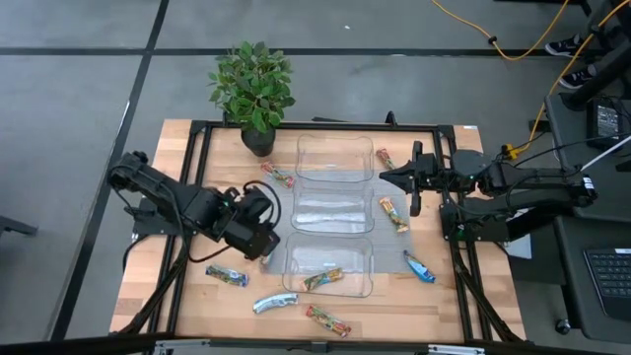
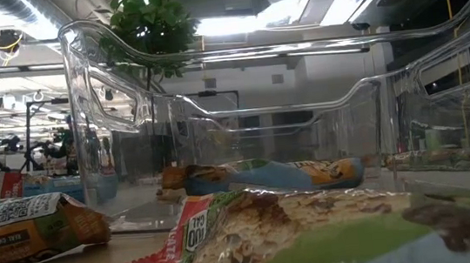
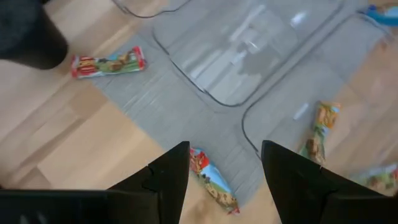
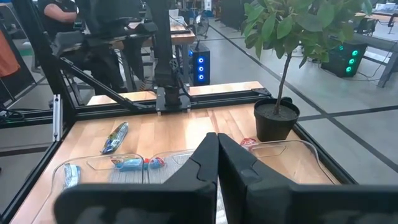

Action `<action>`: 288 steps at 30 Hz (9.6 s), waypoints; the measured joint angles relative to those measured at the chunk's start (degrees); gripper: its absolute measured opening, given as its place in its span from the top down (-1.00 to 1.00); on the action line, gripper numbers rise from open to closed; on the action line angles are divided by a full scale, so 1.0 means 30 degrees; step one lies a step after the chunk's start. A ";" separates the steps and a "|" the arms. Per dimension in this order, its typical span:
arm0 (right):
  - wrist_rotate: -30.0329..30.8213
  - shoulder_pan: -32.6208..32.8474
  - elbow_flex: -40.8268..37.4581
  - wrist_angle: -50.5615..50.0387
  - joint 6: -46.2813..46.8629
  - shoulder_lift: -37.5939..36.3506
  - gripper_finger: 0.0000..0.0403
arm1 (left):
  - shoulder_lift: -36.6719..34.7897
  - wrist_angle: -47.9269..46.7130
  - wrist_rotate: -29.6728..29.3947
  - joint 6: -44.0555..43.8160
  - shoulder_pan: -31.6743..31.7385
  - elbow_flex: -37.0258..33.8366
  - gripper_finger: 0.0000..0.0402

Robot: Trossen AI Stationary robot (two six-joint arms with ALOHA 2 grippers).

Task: Pick and place Granola Bars by type
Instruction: Put the red granola bar into the middle transparent bin, then put the blue granola bar into the top transparent bin

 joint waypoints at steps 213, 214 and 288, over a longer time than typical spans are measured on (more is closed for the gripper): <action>0.1333 -0.0007 0.0007 -0.1072 -0.0007 0.1384 0.96 | 0.6497 1.1307 1.0169 1.8913 1.1198 0.1537 0.80; 0.1333 -0.0011 0.0007 -0.1069 -0.0007 0.1386 0.96 | 0.6714 1.1164 1.0155 1.9162 1.1150 0.1537 0.80; 0.1333 -0.0013 0.0007 -0.1306 -0.0004 0.1386 0.96 | 0.1406 0.4345 1.0638 2.3002 0.8176 0.1537 0.25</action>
